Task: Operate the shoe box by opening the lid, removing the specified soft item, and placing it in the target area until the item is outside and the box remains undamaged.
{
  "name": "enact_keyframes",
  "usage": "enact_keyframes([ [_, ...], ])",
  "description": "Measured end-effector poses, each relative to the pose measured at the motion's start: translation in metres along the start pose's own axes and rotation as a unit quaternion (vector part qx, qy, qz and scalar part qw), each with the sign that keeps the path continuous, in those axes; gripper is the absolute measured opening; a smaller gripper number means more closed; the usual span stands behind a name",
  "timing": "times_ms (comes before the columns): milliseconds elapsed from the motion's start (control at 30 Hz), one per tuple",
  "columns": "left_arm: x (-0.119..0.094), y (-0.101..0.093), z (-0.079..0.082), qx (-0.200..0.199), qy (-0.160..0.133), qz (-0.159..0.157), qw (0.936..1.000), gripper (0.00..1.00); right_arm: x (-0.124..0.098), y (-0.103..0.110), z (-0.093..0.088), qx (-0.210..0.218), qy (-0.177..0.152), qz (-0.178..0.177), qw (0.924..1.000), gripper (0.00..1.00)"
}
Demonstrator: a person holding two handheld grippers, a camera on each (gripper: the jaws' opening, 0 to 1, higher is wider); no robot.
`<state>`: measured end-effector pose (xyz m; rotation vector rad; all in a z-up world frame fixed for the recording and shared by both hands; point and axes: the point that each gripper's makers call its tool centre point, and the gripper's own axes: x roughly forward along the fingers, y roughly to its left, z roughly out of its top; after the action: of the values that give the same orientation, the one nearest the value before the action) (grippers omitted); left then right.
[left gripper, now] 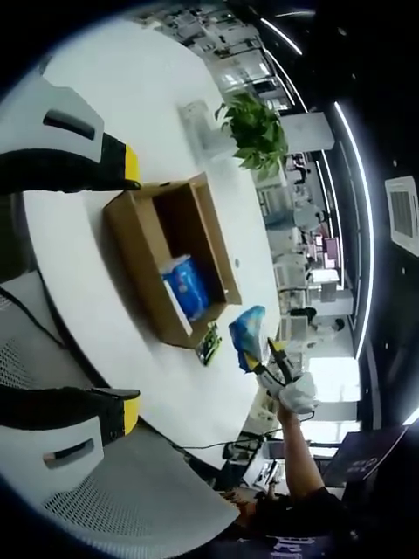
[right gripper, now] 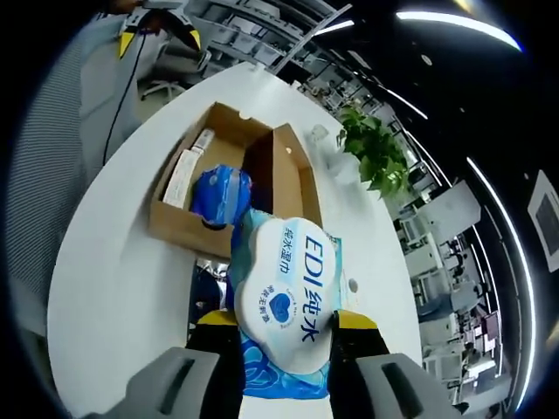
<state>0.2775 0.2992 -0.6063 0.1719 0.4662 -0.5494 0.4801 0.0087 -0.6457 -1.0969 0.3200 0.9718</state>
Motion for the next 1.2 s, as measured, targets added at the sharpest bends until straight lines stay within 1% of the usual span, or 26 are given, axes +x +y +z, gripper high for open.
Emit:
enact_keyframes([
  [367, 0.001, 0.000, -0.004, 0.000, 0.013, -0.001, 0.9999, 0.90, 0.016, 0.008, -0.007, 0.000, -0.005, 0.014, 0.9999, 0.30],
  [833, 0.001, 0.002, -0.008, -0.003, 0.026, 0.008, 0.9996, 0.89, 0.036, 0.029, -0.022, -0.013, -0.002, 0.039, 0.9991, 0.30],
  [1100, 0.001, 0.002, -0.009, -0.002, 0.031, 0.008, 0.9995, 0.88, 0.045, 0.038, -0.025, -0.021, -0.003, 0.054, 0.9983, 0.31],
  [1200, 0.001, 0.002, -0.010, -0.003, 0.033, 0.008, 0.9994, 0.88, 0.049, 0.042, -0.030, -0.027, -0.001, 0.062, 0.9977, 0.31],
])
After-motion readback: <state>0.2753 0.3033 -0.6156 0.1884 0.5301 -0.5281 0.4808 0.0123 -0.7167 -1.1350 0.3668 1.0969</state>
